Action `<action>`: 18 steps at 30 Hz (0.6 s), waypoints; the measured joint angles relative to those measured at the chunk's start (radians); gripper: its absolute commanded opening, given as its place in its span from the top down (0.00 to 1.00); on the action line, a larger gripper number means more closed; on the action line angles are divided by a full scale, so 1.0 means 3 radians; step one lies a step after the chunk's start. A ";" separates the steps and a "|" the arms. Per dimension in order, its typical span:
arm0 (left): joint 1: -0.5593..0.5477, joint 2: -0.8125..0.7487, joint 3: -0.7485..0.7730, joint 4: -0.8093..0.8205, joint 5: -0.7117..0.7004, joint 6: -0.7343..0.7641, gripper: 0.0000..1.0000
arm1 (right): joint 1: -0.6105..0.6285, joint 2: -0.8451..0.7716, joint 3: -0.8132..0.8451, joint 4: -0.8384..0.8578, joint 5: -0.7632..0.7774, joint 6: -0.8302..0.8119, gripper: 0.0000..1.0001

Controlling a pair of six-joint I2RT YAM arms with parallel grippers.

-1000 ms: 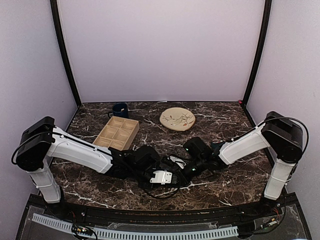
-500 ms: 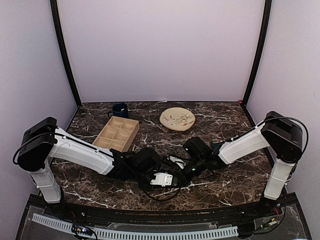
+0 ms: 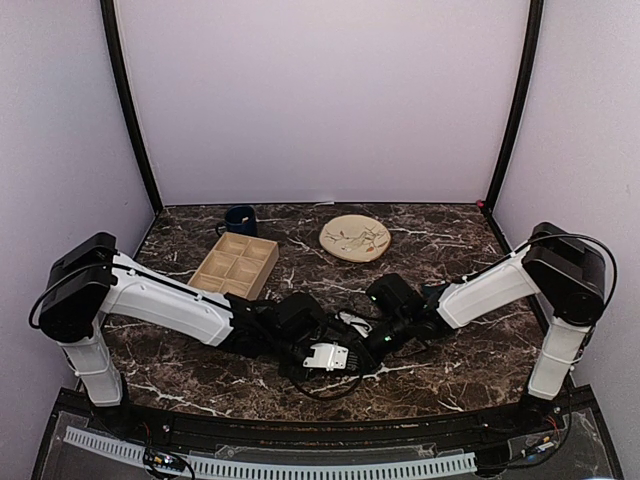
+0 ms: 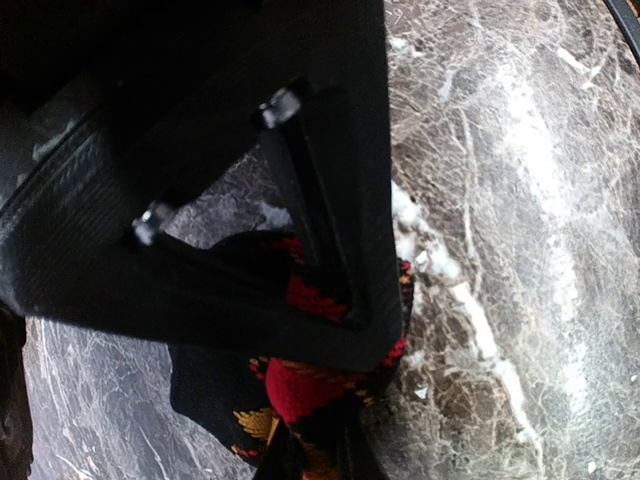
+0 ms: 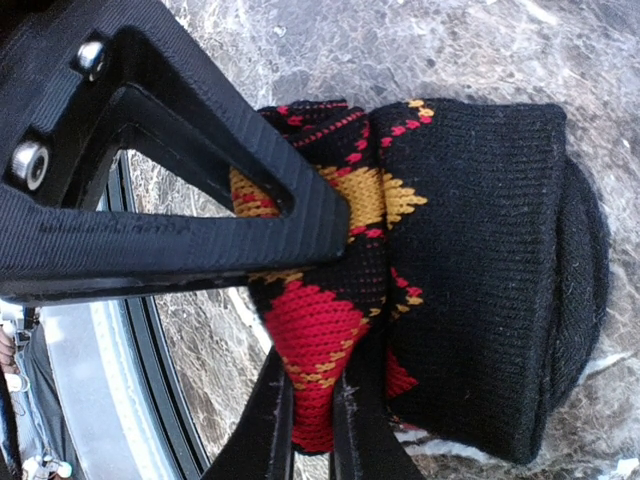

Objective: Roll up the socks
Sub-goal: Roll the sock at the center of the board.

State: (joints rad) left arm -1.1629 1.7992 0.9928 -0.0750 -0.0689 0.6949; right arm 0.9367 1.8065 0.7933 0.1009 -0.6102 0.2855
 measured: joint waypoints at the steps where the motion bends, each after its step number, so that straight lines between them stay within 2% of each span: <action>1: 0.0009 0.0014 0.0036 -0.0048 0.0019 -0.0011 1.00 | -0.0001 -0.0001 -0.0004 0.0001 0.0000 0.0001 0.88; 5: 0.0078 0.0065 0.0187 -0.0253 0.0191 -0.0080 1.00 | -0.0010 -0.0024 -0.0042 0.0029 -0.0005 0.0024 0.74; 9: 0.0165 0.0118 0.0337 -0.0453 0.0445 -0.0114 1.00 | -0.0047 -0.0083 -0.0139 0.0131 -0.0065 0.0117 0.65; 18: 0.0310 0.0290 0.0650 -0.0795 0.0802 -0.0262 1.00 | -0.0156 -0.0242 -0.0470 0.0512 -0.0139 0.0384 0.59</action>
State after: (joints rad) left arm -1.0698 1.8862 1.1877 -0.3134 0.1719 0.6163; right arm 0.8898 1.7340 0.6521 0.2546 -0.6518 0.4007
